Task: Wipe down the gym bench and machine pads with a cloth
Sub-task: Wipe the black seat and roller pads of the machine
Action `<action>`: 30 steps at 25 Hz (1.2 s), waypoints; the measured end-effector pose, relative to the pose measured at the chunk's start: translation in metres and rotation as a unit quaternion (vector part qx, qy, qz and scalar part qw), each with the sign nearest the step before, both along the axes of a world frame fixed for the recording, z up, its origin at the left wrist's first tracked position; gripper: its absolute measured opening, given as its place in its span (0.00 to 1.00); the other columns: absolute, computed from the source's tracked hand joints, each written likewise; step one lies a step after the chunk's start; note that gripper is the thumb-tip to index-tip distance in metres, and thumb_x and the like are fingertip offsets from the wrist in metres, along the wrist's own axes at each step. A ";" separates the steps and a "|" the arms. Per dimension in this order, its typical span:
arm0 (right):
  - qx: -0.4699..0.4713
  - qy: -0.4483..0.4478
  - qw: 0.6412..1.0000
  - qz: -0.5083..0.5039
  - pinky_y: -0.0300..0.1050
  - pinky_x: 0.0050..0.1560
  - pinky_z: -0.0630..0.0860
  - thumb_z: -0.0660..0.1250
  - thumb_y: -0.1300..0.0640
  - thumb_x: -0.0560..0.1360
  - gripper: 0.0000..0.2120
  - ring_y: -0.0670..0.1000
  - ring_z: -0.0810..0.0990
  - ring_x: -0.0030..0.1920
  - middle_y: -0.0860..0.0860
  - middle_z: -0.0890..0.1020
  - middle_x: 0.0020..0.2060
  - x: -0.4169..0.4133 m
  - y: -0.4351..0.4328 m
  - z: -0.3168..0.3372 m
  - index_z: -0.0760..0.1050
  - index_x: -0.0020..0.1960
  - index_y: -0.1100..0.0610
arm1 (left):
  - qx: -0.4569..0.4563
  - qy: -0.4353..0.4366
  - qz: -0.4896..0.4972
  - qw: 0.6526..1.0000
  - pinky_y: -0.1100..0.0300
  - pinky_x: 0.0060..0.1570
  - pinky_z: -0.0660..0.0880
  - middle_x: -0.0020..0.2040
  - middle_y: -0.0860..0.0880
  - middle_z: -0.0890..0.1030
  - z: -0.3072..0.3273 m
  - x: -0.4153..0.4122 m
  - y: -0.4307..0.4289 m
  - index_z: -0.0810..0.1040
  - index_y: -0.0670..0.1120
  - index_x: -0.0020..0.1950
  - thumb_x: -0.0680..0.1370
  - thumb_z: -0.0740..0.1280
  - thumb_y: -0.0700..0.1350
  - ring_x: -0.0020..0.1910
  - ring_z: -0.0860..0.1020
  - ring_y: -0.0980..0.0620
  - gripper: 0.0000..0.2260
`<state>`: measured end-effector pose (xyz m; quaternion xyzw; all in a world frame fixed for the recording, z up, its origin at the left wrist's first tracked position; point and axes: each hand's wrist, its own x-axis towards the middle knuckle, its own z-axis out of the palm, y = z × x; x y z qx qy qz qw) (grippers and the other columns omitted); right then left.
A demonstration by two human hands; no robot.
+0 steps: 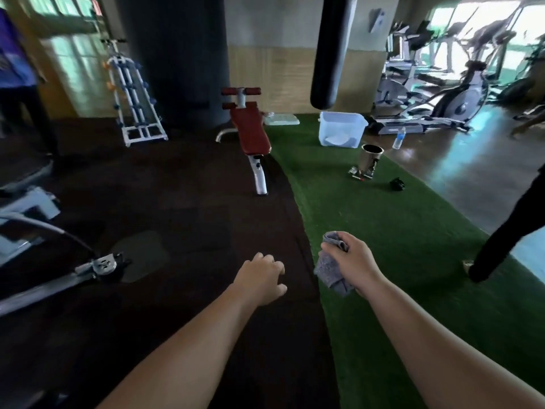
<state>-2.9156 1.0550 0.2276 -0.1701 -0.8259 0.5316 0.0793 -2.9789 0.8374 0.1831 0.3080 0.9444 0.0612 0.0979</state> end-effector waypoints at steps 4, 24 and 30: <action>-0.004 -0.012 0.998 0.062 0.58 0.54 0.83 0.73 0.48 0.78 0.05 0.48 0.85 0.49 0.45 0.86 0.47 -0.130 -0.015 0.003 0.82 0.53 0.44 | -0.006 -0.009 0.075 0.997 0.48 0.65 0.71 0.67 0.48 0.74 0.009 -0.101 -0.021 0.74 0.52 0.71 0.80 0.65 0.58 0.69 0.69 0.46 0.20; 0.016 -0.018 0.866 0.499 0.61 0.56 0.82 0.73 0.47 0.74 0.04 0.50 0.86 0.48 0.48 0.87 0.44 -0.611 -0.249 -0.006 0.82 0.48 0.43 | 0.042 -0.013 0.524 0.850 0.49 0.65 0.68 0.70 0.49 0.74 -0.004 -0.394 -0.194 0.74 0.53 0.71 0.80 0.65 0.57 0.72 0.67 0.46 0.20; 0.000 -0.040 0.801 0.597 0.61 0.58 0.82 0.73 0.50 0.77 0.05 0.49 0.86 0.50 0.48 0.86 0.48 -0.647 -0.414 -0.012 0.81 0.52 0.42 | 0.030 -0.019 0.610 0.791 0.47 0.66 0.70 0.70 0.49 0.73 -0.001 -0.397 -0.324 0.74 0.53 0.72 0.80 0.64 0.58 0.72 0.67 0.45 0.21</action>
